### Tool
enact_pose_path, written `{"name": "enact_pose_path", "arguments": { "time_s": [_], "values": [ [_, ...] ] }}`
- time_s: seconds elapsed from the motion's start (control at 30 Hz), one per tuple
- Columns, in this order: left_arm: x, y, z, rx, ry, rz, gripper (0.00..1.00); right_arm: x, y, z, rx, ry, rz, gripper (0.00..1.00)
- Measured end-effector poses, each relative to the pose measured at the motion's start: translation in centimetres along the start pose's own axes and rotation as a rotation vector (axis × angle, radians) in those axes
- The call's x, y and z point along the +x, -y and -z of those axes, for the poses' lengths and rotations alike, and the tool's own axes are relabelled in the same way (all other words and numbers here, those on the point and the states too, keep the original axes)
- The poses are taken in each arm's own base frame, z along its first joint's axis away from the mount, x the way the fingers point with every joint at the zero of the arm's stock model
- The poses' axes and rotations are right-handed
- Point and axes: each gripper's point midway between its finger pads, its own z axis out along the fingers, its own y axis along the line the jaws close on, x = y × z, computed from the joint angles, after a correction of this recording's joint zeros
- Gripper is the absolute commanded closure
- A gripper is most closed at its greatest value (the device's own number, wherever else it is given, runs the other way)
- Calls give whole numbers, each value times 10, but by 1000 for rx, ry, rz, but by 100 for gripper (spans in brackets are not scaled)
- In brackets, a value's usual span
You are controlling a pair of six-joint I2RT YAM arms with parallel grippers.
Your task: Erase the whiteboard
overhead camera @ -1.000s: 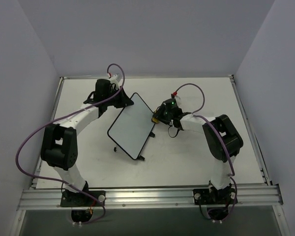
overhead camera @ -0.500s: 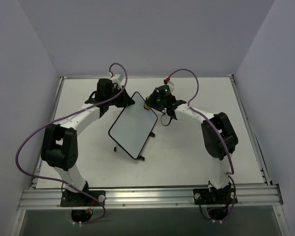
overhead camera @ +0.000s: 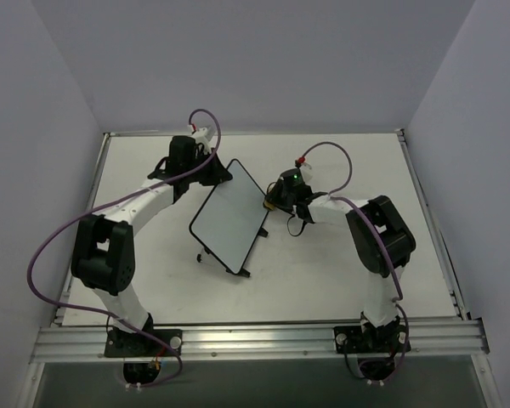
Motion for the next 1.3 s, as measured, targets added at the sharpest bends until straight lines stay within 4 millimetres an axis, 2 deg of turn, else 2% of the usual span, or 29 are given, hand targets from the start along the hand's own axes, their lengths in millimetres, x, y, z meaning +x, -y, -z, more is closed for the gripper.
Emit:
{"name": "enact_pose_path", "arguments": {
  "time_s": [0.1,0.3,0.5,0.7,0.87,1.0,1.07,1.1,1.17,1.23,1.27,1.3],
  "values": [
    [-1,4,0,6,2,-5,98,11,21,4,38,-9,1,100],
    [-2,15,-1,37,1,-34,98,14,23,18,27,-4,5,100],
    [-3,20,-2,54,6,-54,98,23,-5,43,-24,-32,64,100],
    [0,20,1,62,41,-39,98,7,-37,68,-86,-3,104,100],
    [1,21,4,58,81,-27,93,-6,-46,83,-105,23,115,100],
    [2,25,8,49,133,-27,90,-10,-47,90,-100,32,119,100],
    [2,26,10,39,161,-29,87,-11,-46,93,-97,35,121,100],
    [3,26,12,30,172,-29,80,-12,-46,94,-96,38,122,100],
    [4,22,15,7,191,-38,73,-14,-46,97,-94,40,122,100],
    [8,11,16,-36,202,-41,62,-16,-48,101,-99,47,121,100],
    [13,5,15,-57,196,-43,54,-17,-49,103,-102,51,120,100],
    [20,-1,14,-81,181,-42,50,-18,-50,105,-106,54,120,100]
  ]
}}
